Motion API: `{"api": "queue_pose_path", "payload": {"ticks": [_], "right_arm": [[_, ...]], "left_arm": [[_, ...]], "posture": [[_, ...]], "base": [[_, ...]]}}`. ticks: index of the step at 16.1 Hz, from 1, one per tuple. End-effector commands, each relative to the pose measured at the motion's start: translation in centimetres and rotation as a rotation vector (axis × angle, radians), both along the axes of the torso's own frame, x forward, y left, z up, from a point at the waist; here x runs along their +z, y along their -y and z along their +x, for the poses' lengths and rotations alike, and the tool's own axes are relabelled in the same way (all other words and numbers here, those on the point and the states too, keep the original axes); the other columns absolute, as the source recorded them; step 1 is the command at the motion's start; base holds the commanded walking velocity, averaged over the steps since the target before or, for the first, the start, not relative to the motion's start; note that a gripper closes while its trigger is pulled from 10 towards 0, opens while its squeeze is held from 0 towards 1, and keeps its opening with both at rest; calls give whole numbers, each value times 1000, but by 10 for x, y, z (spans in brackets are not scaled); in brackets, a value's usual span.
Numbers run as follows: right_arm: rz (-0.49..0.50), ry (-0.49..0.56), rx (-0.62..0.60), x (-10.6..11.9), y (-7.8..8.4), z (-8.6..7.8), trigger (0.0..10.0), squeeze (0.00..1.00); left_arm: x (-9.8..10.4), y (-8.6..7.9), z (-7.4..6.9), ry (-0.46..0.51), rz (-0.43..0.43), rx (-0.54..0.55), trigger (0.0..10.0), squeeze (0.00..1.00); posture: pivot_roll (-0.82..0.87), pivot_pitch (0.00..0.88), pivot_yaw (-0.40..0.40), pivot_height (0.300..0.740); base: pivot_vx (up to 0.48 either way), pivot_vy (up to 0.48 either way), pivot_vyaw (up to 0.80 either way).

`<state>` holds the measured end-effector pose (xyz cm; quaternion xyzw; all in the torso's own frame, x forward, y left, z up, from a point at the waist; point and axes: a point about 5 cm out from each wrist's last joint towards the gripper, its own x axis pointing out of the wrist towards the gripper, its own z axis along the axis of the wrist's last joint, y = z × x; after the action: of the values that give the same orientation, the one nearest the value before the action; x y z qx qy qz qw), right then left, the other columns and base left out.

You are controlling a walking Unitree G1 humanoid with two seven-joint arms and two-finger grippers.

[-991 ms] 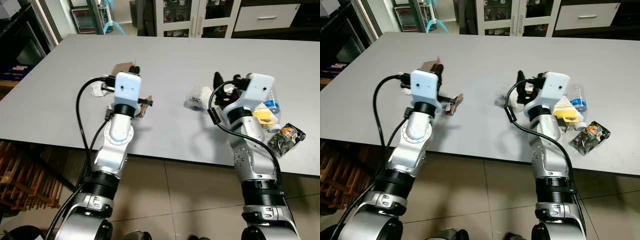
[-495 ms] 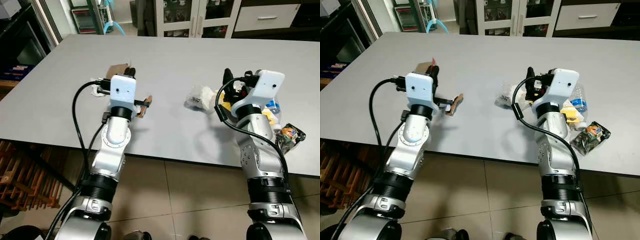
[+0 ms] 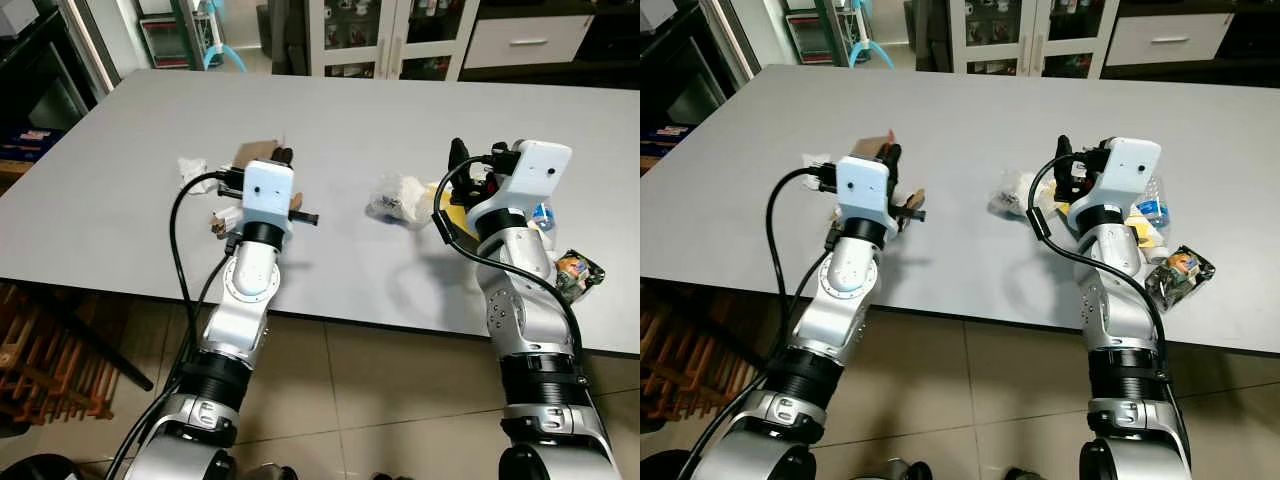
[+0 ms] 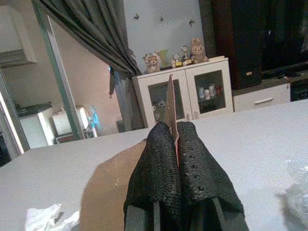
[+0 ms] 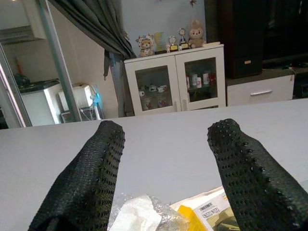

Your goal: Picking trash to rubbish bin

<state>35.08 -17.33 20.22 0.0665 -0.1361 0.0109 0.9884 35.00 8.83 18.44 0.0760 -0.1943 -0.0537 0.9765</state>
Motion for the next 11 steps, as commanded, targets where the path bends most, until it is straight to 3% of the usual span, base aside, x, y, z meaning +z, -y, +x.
{"api": "queue_pose_path", "payload": {"ticks": [1, 6, 11], "right_arm": [[-11, 16, 10, 7, -2, 1, 10000, 0], [-9, 5, 10, 4, 1, 1, 10000, 0], [17, -4, 18, 0, -8, 2, 10000, 0]], "left_arm": [[2, 3, 1, 14, 5, -2, 10000, 0], [2, 8, 1, 21, 11, -17, 10000, 0], [5, -4, 2, 36, 26, 14, 10000, 0]], "posture": [[-102, 51, 11, 740], [-91, 44, 5, 740], [-61, 64, 17, 740]], "base": [[0, 0, 0], [0, 0, 0], [0, 0, 0]]}}
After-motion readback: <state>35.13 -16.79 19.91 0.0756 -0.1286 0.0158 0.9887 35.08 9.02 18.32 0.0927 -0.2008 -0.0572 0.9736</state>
